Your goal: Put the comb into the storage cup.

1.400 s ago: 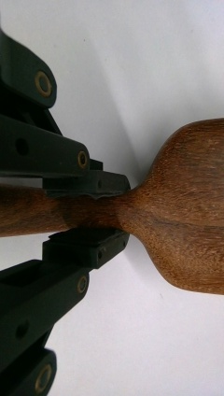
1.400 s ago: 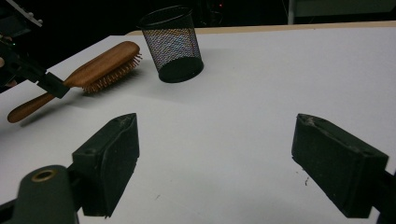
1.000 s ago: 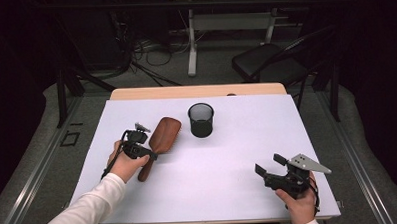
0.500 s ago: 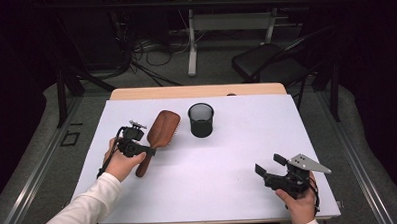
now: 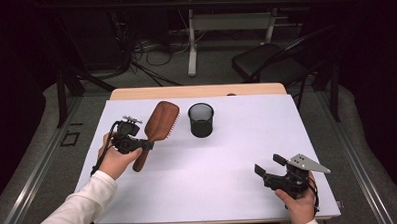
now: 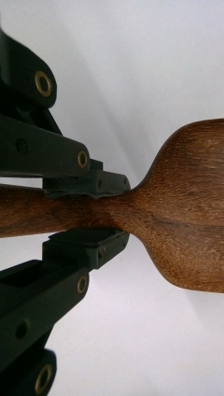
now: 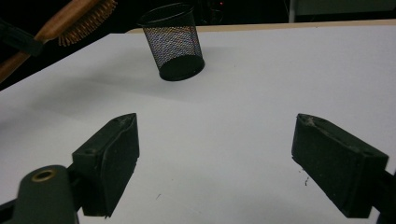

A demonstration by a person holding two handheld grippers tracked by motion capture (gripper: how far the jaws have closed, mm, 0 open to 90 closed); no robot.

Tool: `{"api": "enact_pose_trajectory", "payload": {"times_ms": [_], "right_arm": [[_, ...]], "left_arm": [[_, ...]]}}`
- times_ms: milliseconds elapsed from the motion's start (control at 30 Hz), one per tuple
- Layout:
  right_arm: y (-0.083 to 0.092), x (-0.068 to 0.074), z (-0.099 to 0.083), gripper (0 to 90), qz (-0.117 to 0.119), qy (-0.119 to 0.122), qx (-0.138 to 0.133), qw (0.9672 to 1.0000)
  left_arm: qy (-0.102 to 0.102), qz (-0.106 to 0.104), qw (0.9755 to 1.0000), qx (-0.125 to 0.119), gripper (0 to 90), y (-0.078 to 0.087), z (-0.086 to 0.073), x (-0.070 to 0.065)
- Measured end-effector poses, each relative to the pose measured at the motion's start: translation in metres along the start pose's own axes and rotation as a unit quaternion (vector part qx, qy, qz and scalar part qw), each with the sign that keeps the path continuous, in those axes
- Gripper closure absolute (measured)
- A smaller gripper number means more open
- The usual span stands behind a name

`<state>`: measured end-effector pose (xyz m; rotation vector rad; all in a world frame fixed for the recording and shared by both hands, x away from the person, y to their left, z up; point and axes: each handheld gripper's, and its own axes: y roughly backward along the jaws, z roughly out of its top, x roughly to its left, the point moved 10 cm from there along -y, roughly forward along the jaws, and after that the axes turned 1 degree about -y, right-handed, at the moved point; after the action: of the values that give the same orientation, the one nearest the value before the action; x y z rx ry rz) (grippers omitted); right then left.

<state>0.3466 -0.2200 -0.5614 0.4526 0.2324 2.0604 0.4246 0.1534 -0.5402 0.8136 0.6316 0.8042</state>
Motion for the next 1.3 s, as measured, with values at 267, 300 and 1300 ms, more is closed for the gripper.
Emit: {"api": "enact_pose_trajectory", "payload": {"times_ms": [267,300,1300], "right_arm": [[0.0,0.0,0.0,14.7,0.0,-0.001,0.0,1.0],[0.0,0.001,-0.001,14.7,0.001,-0.004,0.002,1.0],[-0.004,0.003,-0.003,14.6,0.007,0.0,0.015,0.9999]], "left_arm": [[-0.015,-0.002,0.9998,-0.009,73.1,0.011,0.004,-0.005],[-0.016,-0.004,0.9998,-0.011,73.1,0.012,0.005,-0.005],[-0.038,-0.015,0.9979,-0.051,73.1,0.033,0.03,-0.019]]}}
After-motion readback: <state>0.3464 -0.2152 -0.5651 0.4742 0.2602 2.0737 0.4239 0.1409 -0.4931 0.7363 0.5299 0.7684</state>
